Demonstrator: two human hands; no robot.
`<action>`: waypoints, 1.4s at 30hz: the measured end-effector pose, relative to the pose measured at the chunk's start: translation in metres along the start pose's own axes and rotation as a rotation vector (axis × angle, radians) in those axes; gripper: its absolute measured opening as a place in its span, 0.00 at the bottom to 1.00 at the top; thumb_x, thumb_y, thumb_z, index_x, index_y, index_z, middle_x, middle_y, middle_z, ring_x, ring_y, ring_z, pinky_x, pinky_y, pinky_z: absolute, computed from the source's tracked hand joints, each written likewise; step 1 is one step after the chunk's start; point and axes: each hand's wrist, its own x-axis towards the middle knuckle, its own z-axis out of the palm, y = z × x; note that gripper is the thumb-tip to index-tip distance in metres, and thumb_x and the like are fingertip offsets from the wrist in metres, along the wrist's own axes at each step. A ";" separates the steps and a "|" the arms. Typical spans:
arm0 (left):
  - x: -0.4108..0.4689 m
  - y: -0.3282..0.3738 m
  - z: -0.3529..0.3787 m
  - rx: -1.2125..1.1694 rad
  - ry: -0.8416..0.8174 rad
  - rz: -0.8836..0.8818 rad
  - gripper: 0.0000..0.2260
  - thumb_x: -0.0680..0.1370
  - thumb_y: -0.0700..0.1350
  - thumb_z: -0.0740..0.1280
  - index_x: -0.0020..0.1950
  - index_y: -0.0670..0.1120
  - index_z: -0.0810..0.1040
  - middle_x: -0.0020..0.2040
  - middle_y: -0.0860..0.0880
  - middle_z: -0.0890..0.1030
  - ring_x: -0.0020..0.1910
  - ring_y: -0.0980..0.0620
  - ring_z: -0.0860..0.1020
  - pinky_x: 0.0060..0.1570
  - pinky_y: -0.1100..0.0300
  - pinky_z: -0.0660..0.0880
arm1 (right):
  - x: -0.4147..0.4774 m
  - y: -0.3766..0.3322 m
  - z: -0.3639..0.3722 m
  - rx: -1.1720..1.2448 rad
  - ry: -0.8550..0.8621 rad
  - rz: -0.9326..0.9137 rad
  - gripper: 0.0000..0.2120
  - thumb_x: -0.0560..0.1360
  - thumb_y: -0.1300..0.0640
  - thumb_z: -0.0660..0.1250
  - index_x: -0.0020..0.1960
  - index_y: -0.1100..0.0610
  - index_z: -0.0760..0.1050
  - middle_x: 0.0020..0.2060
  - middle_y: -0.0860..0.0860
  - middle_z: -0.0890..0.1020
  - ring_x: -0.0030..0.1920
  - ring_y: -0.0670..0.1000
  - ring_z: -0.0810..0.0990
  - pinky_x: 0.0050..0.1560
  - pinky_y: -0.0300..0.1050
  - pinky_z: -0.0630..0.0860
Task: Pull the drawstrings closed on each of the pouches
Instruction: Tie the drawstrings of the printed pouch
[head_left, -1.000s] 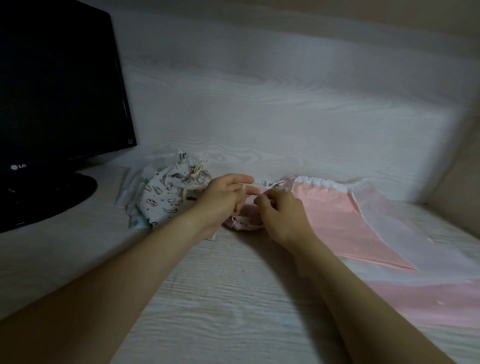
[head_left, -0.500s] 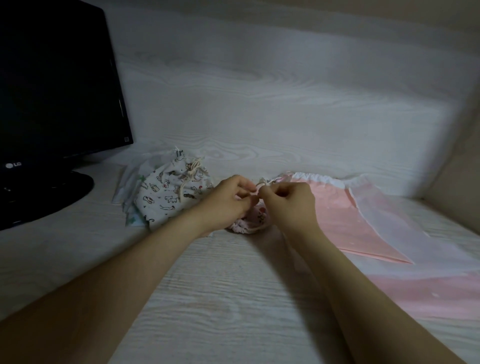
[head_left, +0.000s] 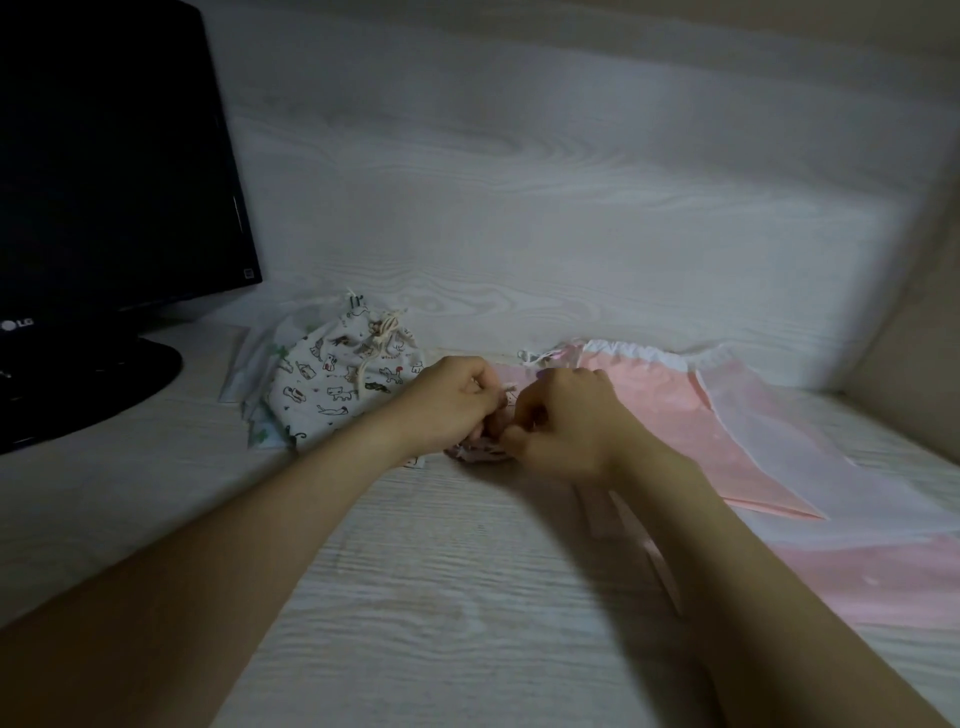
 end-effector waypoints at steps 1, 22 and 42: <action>-0.001 0.000 -0.001 0.015 -0.012 0.009 0.07 0.85 0.44 0.67 0.52 0.41 0.81 0.37 0.42 0.83 0.34 0.50 0.78 0.38 0.54 0.73 | 0.000 0.000 -0.003 0.031 -0.004 0.050 0.16 0.73 0.48 0.70 0.31 0.57 0.76 0.25 0.47 0.74 0.31 0.46 0.71 0.47 0.47 0.64; -0.008 0.007 -0.012 -0.088 -0.183 0.049 0.11 0.84 0.49 0.69 0.47 0.47 0.87 0.34 0.46 0.81 0.34 0.51 0.76 0.42 0.54 0.72 | 0.003 0.002 -0.005 1.178 0.138 0.215 0.12 0.83 0.64 0.65 0.64 0.57 0.82 0.47 0.55 0.86 0.44 0.49 0.85 0.45 0.41 0.81; 0.004 0.000 -0.006 -0.347 -0.080 -0.157 0.15 0.82 0.46 0.71 0.53 0.32 0.84 0.41 0.42 0.78 0.37 0.52 0.76 0.36 0.60 0.70 | 0.003 0.001 0.011 0.108 0.320 -0.148 0.14 0.71 0.60 0.76 0.57 0.52 0.86 0.46 0.53 0.86 0.44 0.53 0.84 0.47 0.47 0.79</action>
